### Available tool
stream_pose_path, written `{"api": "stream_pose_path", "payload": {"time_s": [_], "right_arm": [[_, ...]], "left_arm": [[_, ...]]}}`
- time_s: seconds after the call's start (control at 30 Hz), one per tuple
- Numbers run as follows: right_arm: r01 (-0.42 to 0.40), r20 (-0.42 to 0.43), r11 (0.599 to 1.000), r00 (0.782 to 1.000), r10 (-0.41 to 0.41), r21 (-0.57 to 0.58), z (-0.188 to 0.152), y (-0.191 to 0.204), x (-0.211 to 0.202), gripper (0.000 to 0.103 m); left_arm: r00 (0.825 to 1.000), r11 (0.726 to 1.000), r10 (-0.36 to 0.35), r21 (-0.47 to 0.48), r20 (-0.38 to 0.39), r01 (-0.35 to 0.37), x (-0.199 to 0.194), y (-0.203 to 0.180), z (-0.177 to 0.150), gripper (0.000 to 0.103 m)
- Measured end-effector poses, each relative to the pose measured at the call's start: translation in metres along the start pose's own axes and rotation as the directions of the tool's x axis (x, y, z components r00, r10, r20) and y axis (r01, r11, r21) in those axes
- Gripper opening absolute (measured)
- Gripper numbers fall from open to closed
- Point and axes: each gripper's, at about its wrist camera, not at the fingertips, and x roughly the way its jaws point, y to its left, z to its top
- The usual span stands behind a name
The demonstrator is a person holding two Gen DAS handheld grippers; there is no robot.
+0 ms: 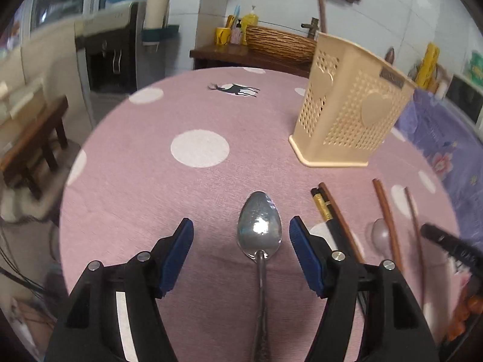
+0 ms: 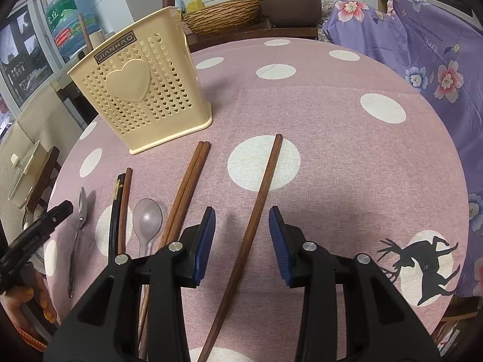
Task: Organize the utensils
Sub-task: 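Lift the chopstick with the right tool while the left tool lifts the spoon toward the holder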
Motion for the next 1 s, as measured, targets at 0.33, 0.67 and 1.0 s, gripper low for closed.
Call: {"api": "stream_pose_path", "payload": {"time_s": [0.33, 0.67, 1.0], "right_arm": [[-0.010, 0.003, 1.000, 1.000, 0.010, -0.007, -0.003, 0.000, -0.005, 0.038], [-0.012, -0.004, 1.000, 1.000, 0.012, -0.006, -0.002, -0.003, -0.001, 0.038], [0.033, -0.042, 0.999, 0.999, -0.033, -0.008, 0.025, -0.006, 0.024, 0.037]], "left_arm": [[0.992, 0.986, 0.092, 0.145, -0.082, -0.079, 0.024, -0.027, 0.001, 0.052], [0.992, 0.984, 0.083, 0.166, -0.099, -0.066, 0.034, -0.030, 0.011, 0.037], [0.991, 0.998, -0.061, 0.037, 0.123, 0.057, -0.029, -0.021, 0.048, 0.037]]}}
